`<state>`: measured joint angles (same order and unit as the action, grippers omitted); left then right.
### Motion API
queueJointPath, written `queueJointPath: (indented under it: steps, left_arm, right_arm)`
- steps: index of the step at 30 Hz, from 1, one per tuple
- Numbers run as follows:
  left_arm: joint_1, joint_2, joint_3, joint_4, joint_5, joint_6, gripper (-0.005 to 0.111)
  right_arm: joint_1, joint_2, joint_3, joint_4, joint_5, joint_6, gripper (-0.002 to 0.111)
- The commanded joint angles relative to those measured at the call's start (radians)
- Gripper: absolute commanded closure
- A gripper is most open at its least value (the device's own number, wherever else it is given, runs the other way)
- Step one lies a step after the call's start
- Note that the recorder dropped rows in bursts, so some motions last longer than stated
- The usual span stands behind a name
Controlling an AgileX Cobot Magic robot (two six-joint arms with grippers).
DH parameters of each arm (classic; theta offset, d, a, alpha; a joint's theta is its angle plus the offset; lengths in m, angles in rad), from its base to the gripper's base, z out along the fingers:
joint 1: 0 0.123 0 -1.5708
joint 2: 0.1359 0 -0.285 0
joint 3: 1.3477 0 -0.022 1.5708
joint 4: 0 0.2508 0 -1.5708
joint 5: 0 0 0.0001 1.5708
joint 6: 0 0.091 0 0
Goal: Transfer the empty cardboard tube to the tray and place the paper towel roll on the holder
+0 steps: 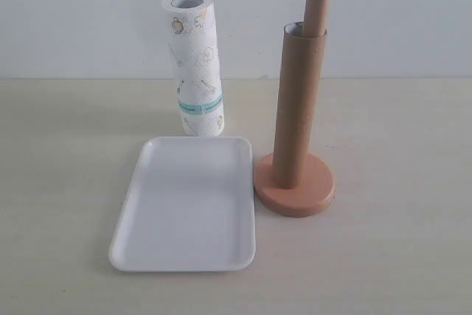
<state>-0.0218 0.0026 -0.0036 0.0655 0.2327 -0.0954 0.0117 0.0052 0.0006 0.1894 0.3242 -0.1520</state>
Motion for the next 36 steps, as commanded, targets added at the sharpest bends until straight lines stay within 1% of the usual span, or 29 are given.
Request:
queueJointPath:
  steps: [1,6,10,12,15,18,22,25,26,27,28,29,30,31,32,33,35,36]
  left_arm:
    - [0.002,-0.003,0.004,-0.005,-0.001,0.001,0.103]
    - [0.002,-0.003,0.004,-0.005,-0.001,0.001,0.103]
    - [0.002,-0.003,0.004,-0.005,-0.001,0.001,0.103]
    - [0.002,-0.003,0.004,-0.005,-0.001,0.001,0.103]
    - [0.002,-0.003,0.004,-0.005,-0.001,0.001,0.103]
    - [0.002,-0.003,0.004,-0.005,-0.001,0.001,0.103]
    - [0.002,-0.003,0.004,-0.005,-0.001,0.001,0.103]
    - [0.002,-0.003,0.004,-0.005,-0.001,0.001,0.103]
    - [0.002,-0.003,0.004,-0.005,-0.001,0.001,0.103]
    - [0.002,-0.003,0.004,-0.005,-0.001,0.001,0.103]
    - [0.002,-0.003,0.004,-0.005,-0.001,0.001,0.103]
    - [0.002,-0.003,0.004,-0.005,-0.001,0.001,0.103]
    - [0.002,-0.003,0.004,-0.005,0.001,0.001,0.103]
    - [0.002,-0.003,0.004,-0.005,0.001,0.001,0.103]
    - [0.002,-0.003,0.004,-0.005,0.001,0.001,0.103]
    - [0.002,-0.003,0.004,-0.005,0.001,0.001,0.103]
    - [0.002,-0.003,0.004,-0.005,0.001,0.001,0.103]
    - [0.002,-0.003,0.004,-0.005,0.001,0.001,0.103]
  right_arm:
    - [-0.004,-0.005,-0.001,-0.003,-0.014,-0.003,0.108]
    - [-0.004,-0.005,-0.001,-0.003,-0.013,-0.017,0.108]
    - [-0.004,-0.005,-0.001,-0.023,-0.019,-0.110,0.108]
    - [-0.004,-0.005,-0.001,-0.023,-0.064,-0.147,0.108]
    - [-0.004,-0.005,-0.001,-0.015,-0.264,-0.142,0.108]
    - [-0.004,-0.005,-0.001,-0.013,-0.508,-0.093,0.108]
    - [-0.004,-0.005,-0.001,-0.013,-0.830,-0.086,0.108]
    - [-0.004,-0.005,-0.001,-0.013,-1.018,-0.086,0.108]
    - [-0.004,-0.005,-0.001,-0.015,-1.148,-0.086,0.108]
    - [-0.004,-0.005,-0.001,-0.015,-1.208,-0.086,0.108]
    - [-0.004,-0.005,-0.001,-0.016,-1.372,-0.046,0.108]
    - [-0.004,-0.005,-0.001,-0.016,-1.450,0.017,0.108]
    - [-0.004,-0.005,-0.001,-0.012,-1.545,0.226,0.108]
    - [-0.004,-0.005,-0.001,0.001,-1.545,0.289,0.108]
    - [-0.004,-0.005,-0.038,0.030,-1.545,0.342,0.108]
    - [-0.004,-0.005,-0.065,0.032,-1.545,0.357,0.108]
    - [-0.004,-0.003,-0.208,0.032,-1.363,0.378,0.108]
    - [-0.004,0.028,-0.279,0.028,-1.220,0.378,0.108]
